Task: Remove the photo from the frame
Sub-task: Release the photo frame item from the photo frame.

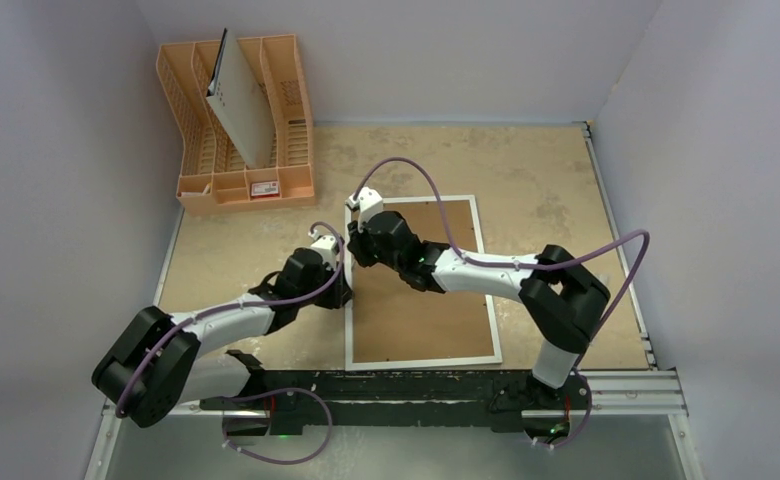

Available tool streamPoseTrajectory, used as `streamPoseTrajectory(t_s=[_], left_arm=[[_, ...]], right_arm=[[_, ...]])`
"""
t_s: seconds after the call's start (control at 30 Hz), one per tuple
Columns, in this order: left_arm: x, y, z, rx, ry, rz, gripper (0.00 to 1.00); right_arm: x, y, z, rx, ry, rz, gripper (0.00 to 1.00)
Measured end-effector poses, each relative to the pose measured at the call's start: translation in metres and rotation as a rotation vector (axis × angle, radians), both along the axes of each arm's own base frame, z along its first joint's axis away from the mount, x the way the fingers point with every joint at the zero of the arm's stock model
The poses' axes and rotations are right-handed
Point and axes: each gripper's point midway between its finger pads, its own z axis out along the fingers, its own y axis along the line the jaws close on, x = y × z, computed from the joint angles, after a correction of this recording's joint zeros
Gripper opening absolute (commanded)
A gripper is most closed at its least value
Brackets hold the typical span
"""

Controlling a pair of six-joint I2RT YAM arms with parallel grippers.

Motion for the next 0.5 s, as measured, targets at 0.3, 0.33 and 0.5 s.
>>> streamPoseTrajectory(t_s=[0.3,0.33,0.5], left_arm=[[-0.0004,0.0031,0.0001,0.0,-0.008,0.017,0.0],[-0.0005,0.0034,0.0001,0.0,-0.008,0.017,0.0],[-0.0002,0.0044,0.0005,0.003,-0.01,0.022,0.06]], right_arm=[[-0.0023,0.0026,-0.0001,-0.015,-0.004,-0.022,0.0],[-0.0023,0.0025,-0.0001,-0.013,-0.001,-0.026,0.0],[-0.0006,0.0001,-0.0012,0.001,0.018,-0.044,0.0]])
